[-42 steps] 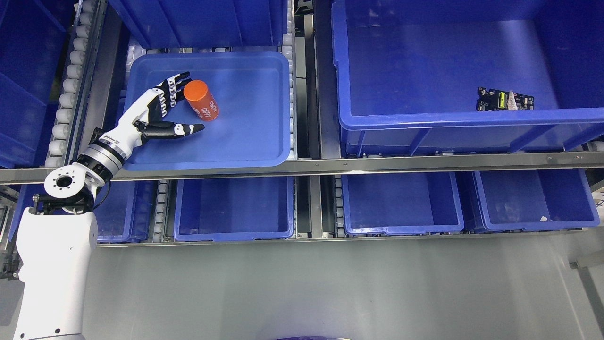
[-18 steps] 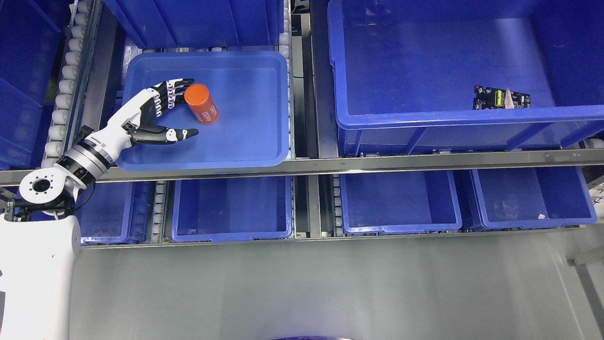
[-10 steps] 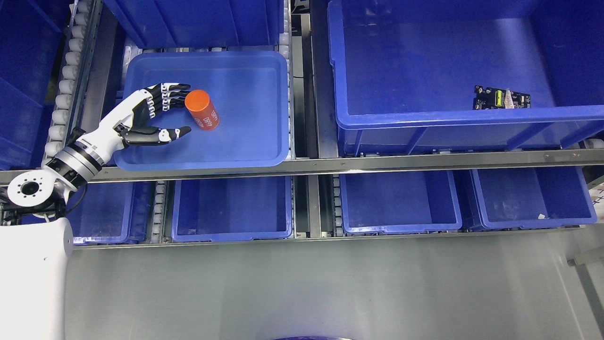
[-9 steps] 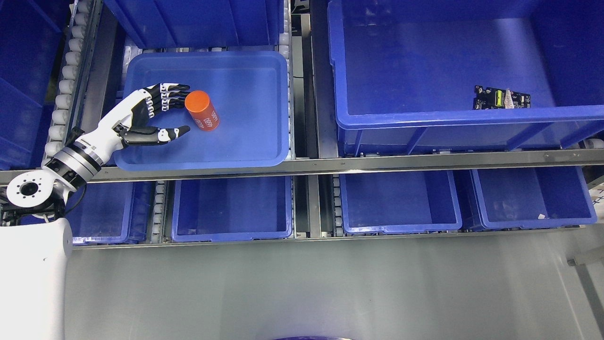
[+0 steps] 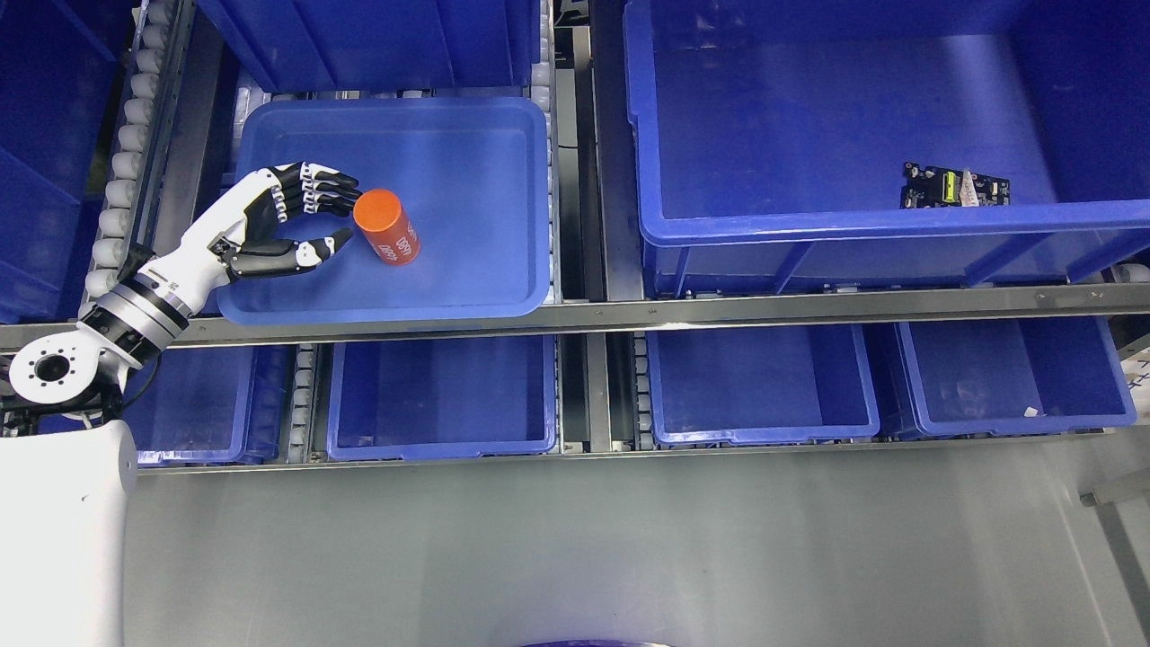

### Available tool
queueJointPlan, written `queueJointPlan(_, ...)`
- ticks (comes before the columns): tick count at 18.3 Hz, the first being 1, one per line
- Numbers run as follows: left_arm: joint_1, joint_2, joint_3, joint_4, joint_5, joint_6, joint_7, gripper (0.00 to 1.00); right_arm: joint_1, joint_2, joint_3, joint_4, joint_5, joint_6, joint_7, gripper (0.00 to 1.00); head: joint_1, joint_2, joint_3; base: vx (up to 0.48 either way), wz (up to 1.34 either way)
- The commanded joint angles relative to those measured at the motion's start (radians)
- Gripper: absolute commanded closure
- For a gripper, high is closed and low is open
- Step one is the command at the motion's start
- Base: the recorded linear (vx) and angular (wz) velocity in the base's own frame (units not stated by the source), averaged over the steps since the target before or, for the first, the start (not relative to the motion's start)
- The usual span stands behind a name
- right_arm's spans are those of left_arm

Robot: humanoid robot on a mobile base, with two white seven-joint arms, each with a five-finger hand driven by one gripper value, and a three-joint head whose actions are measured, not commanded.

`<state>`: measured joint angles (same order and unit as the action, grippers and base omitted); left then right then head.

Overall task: Grab orange capacitor from left shelf to right desk
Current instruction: 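Position the open left hand beside the orange capacitor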

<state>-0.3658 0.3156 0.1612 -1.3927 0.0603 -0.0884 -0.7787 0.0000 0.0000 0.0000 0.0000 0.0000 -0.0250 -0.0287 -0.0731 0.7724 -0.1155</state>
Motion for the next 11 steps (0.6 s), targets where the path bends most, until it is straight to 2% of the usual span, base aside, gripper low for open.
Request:
queueJointPlan(1,0.001,-0.033,0.041,0.021,0.001,-0.037,-0.001,0.76,0.02,-0.017,-0.012,-0.017,0.005,0.0,0.0,0.0,0.0,0.0,0.0,0.0,0.0)
queueJointPlan(2,0.001,-0.036,0.044,0.021,0.0,-0.037,-0.001,0.74,0.02,-0.017,-0.012,-0.017,0.005,0.0,0.0,0.0,0.0,0.0,0.0,0.0,0.0)
queueJointPlan(3,-0.001,-0.039,0.044,0.021,-0.001,-0.037,-0.001,0.64,0.02,-0.017,-0.012,-0.017,0.005,0.0,0.0,0.0,0.0,0.0,0.0,0.0,0.0)
queueJointPlan(5,0.001,-0.026,0.031,0.02,-0.007,-0.036,0.003,0.33,0.02,-0.017,-0.012,-0.017,0.005,0.0,0.0,0.0,0.0,0.0,0.0,0.0,0.0)
queueJointPlan(6,0.002,-0.021,0.031,0.02,-0.016,-0.036,0.001,0.23,0.02,-0.017,-0.012,-0.017,0.005,0.0,0.0,0.0,0.0,0.0,0.0,0.0,0.0)
queueJointPlan(8,0.025,-0.001,0.029,0.02,-0.02,-0.039,0.001,0.15,0.02,-0.017,-0.012,-0.017,0.005,0.0,0.0,0.0,0.0,0.0,0.0,0.0,0.0)
queueJointPlan(11,0.039,0.003,-0.014,0.018,-0.022,-0.048,-0.01,0.13,0.02,-0.017,-0.012,-0.017,0.005,0.0,0.0,0.0,0.0,0.0,0.0,0.0,0.0)
